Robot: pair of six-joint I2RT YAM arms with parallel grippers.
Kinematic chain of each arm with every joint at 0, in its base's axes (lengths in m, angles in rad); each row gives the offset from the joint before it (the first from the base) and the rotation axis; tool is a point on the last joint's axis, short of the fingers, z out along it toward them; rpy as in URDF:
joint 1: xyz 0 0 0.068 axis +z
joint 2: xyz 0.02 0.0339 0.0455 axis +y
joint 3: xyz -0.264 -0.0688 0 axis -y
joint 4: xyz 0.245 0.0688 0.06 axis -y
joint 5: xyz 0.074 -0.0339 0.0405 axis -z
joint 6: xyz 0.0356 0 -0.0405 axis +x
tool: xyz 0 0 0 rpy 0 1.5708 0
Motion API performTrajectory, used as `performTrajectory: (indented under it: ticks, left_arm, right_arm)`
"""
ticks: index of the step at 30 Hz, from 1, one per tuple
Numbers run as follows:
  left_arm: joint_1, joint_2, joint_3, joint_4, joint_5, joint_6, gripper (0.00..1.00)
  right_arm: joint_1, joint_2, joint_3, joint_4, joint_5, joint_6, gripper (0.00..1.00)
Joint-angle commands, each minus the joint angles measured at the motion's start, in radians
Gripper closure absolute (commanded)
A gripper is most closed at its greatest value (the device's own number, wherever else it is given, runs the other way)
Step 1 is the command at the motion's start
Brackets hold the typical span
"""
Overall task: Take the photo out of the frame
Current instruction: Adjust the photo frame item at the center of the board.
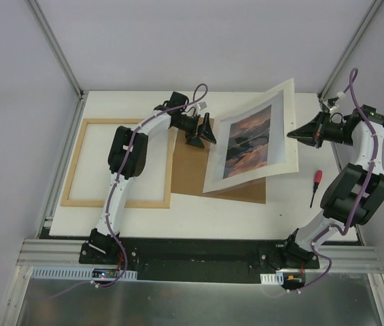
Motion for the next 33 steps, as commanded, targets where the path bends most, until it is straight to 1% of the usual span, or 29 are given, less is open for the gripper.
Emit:
performTrajectory:
  ticks: [1, 4, 6, 8, 13, 14, 16, 18, 20, 24, 26, 29, 33]
  left_arm:
    - [0.008, 0.026, -0.034, 0.023, -0.078, 0.018, 0.01]
    - [0.008, -0.006, -0.092, 0.023, -0.125, 0.032, 0.01]
    - [0.007, -0.015, -0.112, 0.026, -0.128, 0.036, 0.01]
    - [0.006, -0.011, -0.116, 0.026, -0.137, 0.032, 0.01]
    - [-0.007, 0.026, -0.105, 0.028, -0.140, 0.003, 0.01]
    - [-0.012, 0.031, -0.103, 0.028, -0.135, -0.004, 0.01]
    - [-0.026, 0.038, -0.100, 0.028, -0.120, -0.008, 0.01]
    - [-0.039, 0.035, -0.102, 0.029, -0.102, -0.016, 0.01]
    - [-0.052, 0.025, -0.108, 0.031, -0.096, -0.017, 0.01]
    - [-0.064, 0.005, -0.122, 0.032, -0.096, -0.014, 0.01]
    - [-0.067, -0.002, -0.131, 0.029, -0.094, -0.016, 0.01]
    - [-0.072, -0.005, -0.151, 0.032, -0.094, -0.017, 0.01]
    - [-0.081, -0.011, -0.182, 0.037, -0.092, -0.016, 0.01]
  right_arm:
    - [-0.010, -0.038, 0.014, -0.051, -0.125, -0.057, 1.00]
    - [-0.011, -0.057, 0.020, -0.048, -0.137, -0.047, 1.00]
    - [-0.010, -0.070, 0.016, -0.036, -0.140, -0.038, 1.00]
    - [-0.011, -0.076, -0.001, -0.011, -0.145, -0.019, 1.00]
    - [-0.016, -0.068, -0.029, -0.003, -0.160, -0.036, 1.00]
    - [-0.013, -0.065, -0.030, -0.005, -0.119, -0.044, 1.00]
    - [-0.001, -0.048, -0.020, -0.029, 0.037, -0.092, 1.00]
    - [0.010, -0.024, -0.036, -0.023, 0.190, -0.108, 1.00]
    - [0.010, -0.005, -0.064, 0.030, 0.305, -0.084, 1.00]
    - [0.028, -0.048, -0.128, 0.190, 0.560, 0.001, 0.99]
    - [0.045, -0.054, -0.144, 0.231, 0.655, 0.015, 0.97]
    - [0.062, -0.027, -0.147, 0.259, 0.744, 0.027, 0.93]
    - [0.067, 0.025, -0.153, 0.285, 0.859, 0.024, 0.90]
